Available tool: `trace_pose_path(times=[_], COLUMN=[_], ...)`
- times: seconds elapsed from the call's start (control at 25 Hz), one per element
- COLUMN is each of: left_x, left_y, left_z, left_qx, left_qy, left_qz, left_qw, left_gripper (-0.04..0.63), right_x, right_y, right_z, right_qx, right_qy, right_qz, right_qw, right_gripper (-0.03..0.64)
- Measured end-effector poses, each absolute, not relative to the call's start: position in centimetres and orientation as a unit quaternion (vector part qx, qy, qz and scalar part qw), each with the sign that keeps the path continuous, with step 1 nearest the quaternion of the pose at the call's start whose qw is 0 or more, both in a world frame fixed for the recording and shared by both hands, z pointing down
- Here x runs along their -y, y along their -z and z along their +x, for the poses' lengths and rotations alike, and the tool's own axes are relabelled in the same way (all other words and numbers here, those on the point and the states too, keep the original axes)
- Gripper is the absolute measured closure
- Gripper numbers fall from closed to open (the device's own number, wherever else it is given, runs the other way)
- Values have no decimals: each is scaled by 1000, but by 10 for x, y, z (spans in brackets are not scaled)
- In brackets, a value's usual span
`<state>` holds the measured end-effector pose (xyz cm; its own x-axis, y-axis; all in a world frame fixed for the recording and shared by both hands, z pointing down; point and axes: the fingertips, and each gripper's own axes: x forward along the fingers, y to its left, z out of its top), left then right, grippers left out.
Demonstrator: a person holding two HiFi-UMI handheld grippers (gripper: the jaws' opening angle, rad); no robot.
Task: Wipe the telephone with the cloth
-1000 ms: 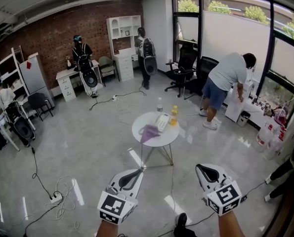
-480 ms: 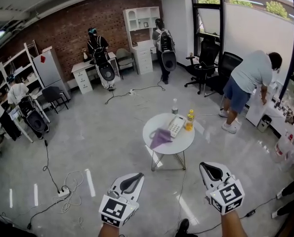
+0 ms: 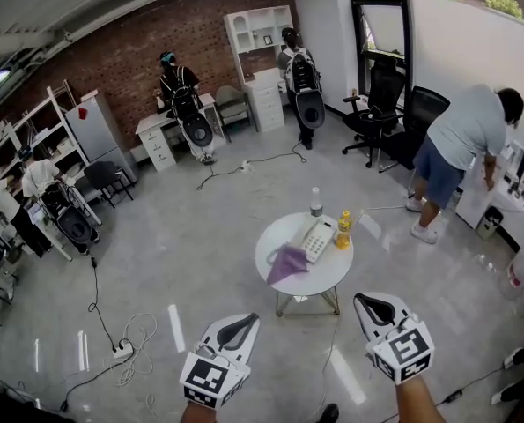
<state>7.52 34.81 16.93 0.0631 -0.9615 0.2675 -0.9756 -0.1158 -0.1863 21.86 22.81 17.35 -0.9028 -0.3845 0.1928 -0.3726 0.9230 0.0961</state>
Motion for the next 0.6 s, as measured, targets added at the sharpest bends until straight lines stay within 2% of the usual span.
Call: trace_pose_path(times=[0.6], left_x=[-236], left_y=[-177], left_z=[47], left_qx=[657], left_qy=[-166], left_qz=[736], left_qw=[15], left_gripper=[580], right_x=[-137], right_y=[-198], right_z=[191], right_qx=[974], right_qy=[14], right_qz=[190], right_qw=[118], right_gripper=[624])
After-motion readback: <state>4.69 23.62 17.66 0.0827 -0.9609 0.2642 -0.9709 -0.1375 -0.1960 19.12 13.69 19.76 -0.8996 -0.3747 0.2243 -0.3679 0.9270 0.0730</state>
